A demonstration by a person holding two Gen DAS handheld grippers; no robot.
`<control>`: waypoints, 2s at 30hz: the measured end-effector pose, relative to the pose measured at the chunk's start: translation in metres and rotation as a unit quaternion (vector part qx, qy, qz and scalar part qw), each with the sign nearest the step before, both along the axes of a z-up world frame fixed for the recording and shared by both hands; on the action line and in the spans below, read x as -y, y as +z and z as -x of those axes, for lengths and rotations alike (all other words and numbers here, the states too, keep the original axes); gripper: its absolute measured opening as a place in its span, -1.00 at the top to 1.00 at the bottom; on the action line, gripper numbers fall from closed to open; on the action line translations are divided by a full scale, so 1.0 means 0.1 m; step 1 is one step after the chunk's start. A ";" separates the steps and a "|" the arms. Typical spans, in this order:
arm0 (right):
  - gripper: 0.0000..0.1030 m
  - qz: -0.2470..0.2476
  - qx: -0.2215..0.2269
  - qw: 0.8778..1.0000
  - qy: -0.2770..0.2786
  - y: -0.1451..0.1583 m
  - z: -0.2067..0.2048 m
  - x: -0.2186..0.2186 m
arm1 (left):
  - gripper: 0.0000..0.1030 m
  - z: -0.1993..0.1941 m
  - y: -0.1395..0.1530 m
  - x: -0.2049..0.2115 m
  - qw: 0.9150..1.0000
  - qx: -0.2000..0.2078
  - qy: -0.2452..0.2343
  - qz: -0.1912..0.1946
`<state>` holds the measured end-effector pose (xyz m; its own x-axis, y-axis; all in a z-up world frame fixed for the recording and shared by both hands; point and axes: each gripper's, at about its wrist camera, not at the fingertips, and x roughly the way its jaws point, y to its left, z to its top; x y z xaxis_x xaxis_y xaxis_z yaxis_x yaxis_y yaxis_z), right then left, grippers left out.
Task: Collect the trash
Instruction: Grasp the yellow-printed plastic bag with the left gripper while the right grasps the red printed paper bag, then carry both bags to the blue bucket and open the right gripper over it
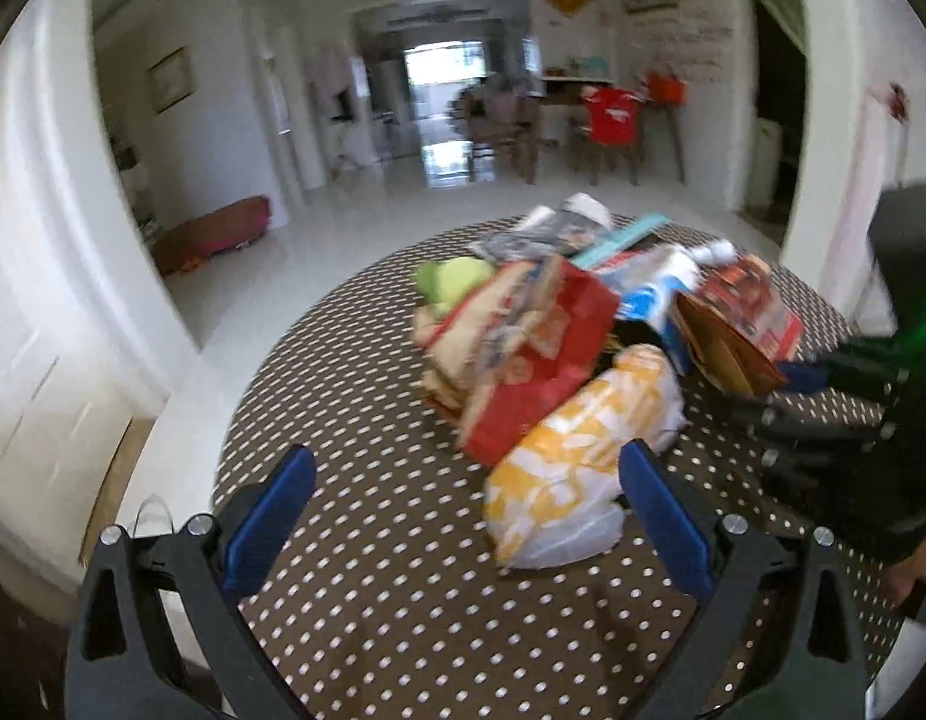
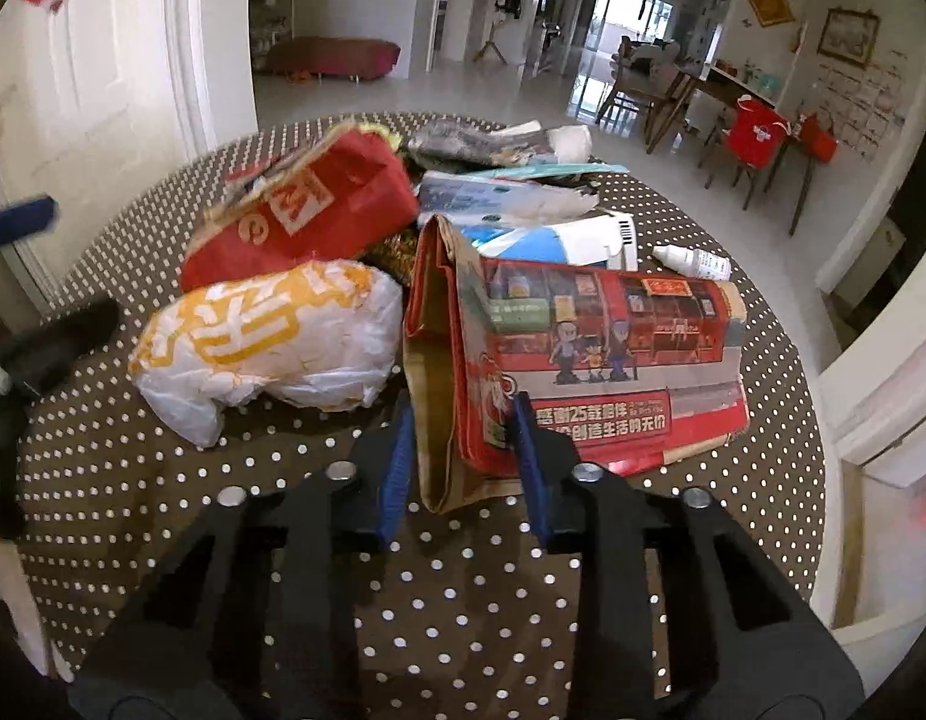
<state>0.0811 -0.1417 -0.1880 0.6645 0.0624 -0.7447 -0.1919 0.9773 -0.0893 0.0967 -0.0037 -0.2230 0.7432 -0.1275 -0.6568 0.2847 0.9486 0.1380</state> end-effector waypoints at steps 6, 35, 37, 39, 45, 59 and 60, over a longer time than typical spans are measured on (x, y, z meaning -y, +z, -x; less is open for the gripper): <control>0.71 -0.046 0.003 0.999 -0.023 0.12 0.13 0.39 | -0.92 -0.19 -0.21 0.40 0.995 -0.007 -0.079 -0.065; 0.81 -0.244 0.098 0.957 -0.121 1.07 0.96 2.26 | 0.03 -0.08 0.23 1.23 0.988 -0.052 -0.113 0.093; 0.81 -0.241 0.104 0.955 -0.139 1.10 1.06 2.42 | 0.03 -0.12 0.30 1.42 0.986 -0.050 -0.124 0.102; 0.81 -0.247 0.111 0.949 -0.163 1.12 1.20 2.67 | 0.03 -0.13 0.35 1.66 0.984 -0.047 -0.137 0.107; 0.81 -0.271 0.081 0.929 -0.238 0.75 1.49 3.42 | 0.03 -0.01 0.43 2.46 0.972 -0.055 -0.203 0.107; -0.39 -0.348 -0.096 0.845 -0.395 -1.62 1.47 4.67 | 0.03 0.12 -0.16 3.87 0.943 -0.134 -0.298 0.067; -0.45 -0.346 -0.099 0.837 -0.412 -1.69 1.55 4.74 | 0.03 0.13 -0.21 3.95 0.941 -0.139 -0.302 0.061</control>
